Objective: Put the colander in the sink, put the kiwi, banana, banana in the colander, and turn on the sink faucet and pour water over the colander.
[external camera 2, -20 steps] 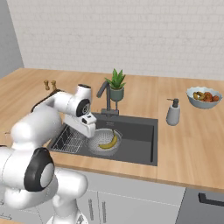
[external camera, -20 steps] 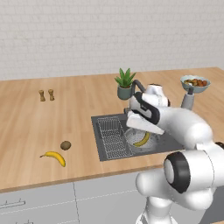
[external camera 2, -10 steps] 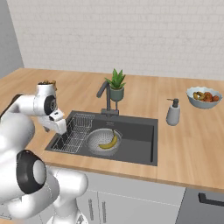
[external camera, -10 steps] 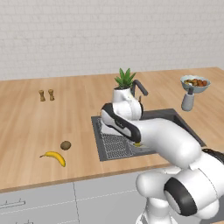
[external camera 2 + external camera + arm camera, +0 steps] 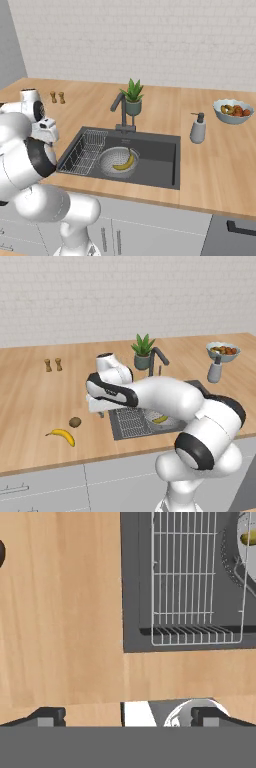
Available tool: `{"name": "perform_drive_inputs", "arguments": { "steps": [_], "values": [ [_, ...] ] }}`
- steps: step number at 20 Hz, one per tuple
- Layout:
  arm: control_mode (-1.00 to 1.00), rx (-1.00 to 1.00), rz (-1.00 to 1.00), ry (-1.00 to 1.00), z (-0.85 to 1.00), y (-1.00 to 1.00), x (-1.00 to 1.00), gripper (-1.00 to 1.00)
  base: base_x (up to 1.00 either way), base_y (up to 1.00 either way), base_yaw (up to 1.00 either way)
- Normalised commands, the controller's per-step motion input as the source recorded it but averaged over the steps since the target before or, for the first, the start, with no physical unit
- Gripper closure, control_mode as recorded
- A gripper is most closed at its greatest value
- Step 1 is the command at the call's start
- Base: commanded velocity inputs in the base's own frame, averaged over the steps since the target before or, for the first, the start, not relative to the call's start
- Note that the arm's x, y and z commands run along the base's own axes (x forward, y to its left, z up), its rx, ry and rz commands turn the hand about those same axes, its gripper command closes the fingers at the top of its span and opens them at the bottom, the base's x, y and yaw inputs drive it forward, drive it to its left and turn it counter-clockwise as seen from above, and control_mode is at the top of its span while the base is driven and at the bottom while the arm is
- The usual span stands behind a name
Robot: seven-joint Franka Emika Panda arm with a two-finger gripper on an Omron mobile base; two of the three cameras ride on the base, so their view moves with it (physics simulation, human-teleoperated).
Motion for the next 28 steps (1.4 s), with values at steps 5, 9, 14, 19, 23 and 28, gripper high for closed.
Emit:
{"name": "perform_drive_inputs", "arguments": {
  "steps": [5,9,14,19,23,28],
  "values": [
    [-1.00,0.00,0.20,0.00,-0.06,0.70,0.13,-1.00,0.00,0.00,0.00],
    [-1.00,0.02,0.00,-0.01,-0.24,0.37,0.04,-1.00,0.00,0.00,0.00],
    [-1.00,0.13,-0.07,-0.04,-0.21,0.20,0.03,-1.00,0.00,0.00,0.00],
    [-1.00,0.15,-0.14,-0.08,-0.22,0.11,0.15,-1.00,0.00,0.00,0.00],
    [-1.00,0.06,-0.13,-0.11,-0.27,0.21,0.15,-1.00,0.00,0.00,0.00],
    [-1.00,0.00,-0.10,-0.06,-0.18,0.12,0.13,-1.00,0.00,0.00,0.00]
  ]
}}
